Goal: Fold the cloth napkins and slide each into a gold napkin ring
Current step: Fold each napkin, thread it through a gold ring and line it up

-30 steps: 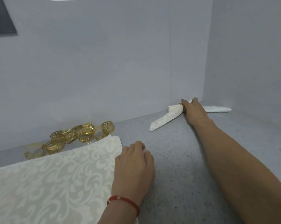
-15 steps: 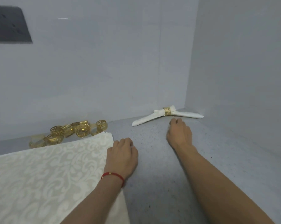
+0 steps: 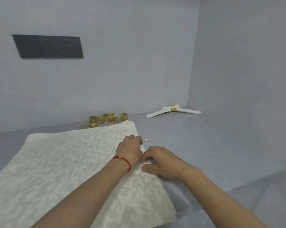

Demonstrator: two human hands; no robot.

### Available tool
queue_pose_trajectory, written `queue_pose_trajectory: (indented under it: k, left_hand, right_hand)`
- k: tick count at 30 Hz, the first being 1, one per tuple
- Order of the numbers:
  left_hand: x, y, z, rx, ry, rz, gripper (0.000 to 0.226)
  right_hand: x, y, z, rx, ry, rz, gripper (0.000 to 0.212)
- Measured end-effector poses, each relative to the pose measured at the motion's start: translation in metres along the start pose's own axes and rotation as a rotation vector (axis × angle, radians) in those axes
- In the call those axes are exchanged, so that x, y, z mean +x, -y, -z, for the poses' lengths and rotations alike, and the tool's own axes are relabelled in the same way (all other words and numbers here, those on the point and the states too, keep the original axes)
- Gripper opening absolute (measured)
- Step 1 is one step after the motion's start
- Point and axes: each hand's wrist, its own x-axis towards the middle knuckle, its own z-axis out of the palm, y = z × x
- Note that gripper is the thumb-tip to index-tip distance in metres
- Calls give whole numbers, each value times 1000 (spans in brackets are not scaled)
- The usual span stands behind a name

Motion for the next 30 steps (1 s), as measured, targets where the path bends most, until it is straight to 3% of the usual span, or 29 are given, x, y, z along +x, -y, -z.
queue_pose_trajectory:
  k: [4,8,9,11,14,17,20,23,26,30]
  left_hand:
    - [-96,48,17,21,-101,31,32]
    - [-162,70,28,-121,-18,-27,14]
    - [-173,71,31,-110,9,-61,14]
    - [-185,73,35,-87,57,-72,37]
    - [-188,72,43,-36,118,-55,62]
    - [-187,70,47,-4,112,-58,51]
    - [-179,79,44,-91,-18,-24,31]
    - [-177,92,43,-200,-97,-16,18]
    - [-178,99,47,-271,-55,-51,23]
    - [-176,92,57,-165,65,-189,19]
  right_hand:
    - [-17,38,-7,68,235,-41,29]
    - [-18,47,-13,198,275,-129,17]
    - [-17,46,-13,228,277,-152,15]
    - [-12,47,-11,219,284,-172,14]
    - [0,53,-14,127,126,-100,26]
    - [13,64,-24,67,-78,-40,33]
    - [10,68,-28,-69,-11,1,27]
    - [-2,53,-23,-102,103,-26,48]
    - [-9,28,-25,28,-102,-53,17]
    - [-19,18,-21,-59,-191,-9,17]
